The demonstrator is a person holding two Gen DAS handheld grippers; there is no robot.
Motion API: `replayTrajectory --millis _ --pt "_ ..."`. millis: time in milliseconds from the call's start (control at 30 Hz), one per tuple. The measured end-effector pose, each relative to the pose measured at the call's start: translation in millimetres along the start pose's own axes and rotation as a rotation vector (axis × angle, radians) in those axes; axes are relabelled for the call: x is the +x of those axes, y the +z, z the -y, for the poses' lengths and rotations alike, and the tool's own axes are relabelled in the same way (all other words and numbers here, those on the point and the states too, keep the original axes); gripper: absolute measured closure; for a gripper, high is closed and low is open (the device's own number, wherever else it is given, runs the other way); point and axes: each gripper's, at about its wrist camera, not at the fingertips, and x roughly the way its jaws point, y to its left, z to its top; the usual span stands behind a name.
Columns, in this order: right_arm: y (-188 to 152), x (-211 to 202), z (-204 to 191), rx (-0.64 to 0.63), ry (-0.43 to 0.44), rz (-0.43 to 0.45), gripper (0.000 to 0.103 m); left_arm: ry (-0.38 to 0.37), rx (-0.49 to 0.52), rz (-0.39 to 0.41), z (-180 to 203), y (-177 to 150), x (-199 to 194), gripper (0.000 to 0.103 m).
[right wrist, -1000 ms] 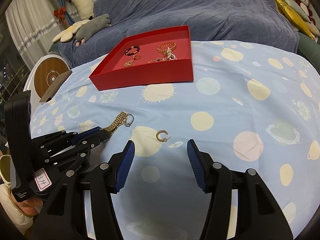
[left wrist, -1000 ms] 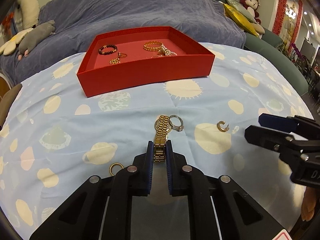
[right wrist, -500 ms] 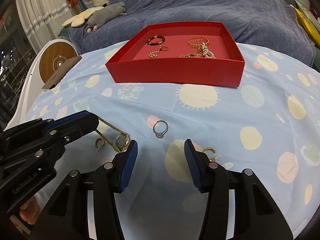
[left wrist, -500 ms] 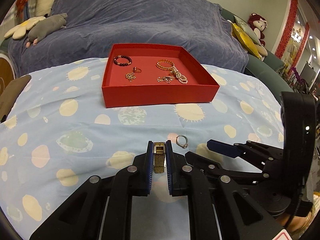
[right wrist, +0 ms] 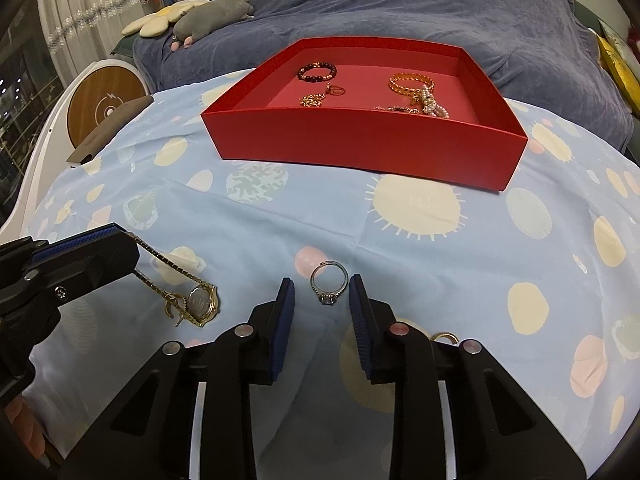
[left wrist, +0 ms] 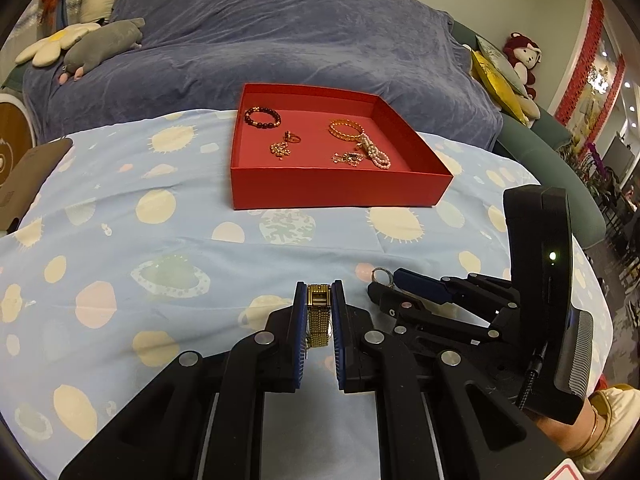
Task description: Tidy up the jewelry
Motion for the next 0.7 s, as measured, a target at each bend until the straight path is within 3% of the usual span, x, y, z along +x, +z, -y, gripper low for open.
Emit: replayTrajectory --millis 200,300,667,700 --pt "1.3 0.0 2.9 0.005 0.001 0.0 0.086 0.004 -0.002 0.0 -1.4 0.6 -1.3 0.094" --pt "2.0 -4.2 3.7 0.018 0.017 0.001 0.095 0.005 0.001 0.002 -1.0 0.6 -1.6 0.094" --pt "4.5 -22.1 5.6 0.025 0.035 0.034 0.098 0.008 0.003 0.005 0.9 3.0 -1.1 0.094" --pt "4.4 -22.9 6.8 0.024 0.037 0.034 0.101 0.007 0.003 0.006 1.5 3.4 -1.2 0.094"
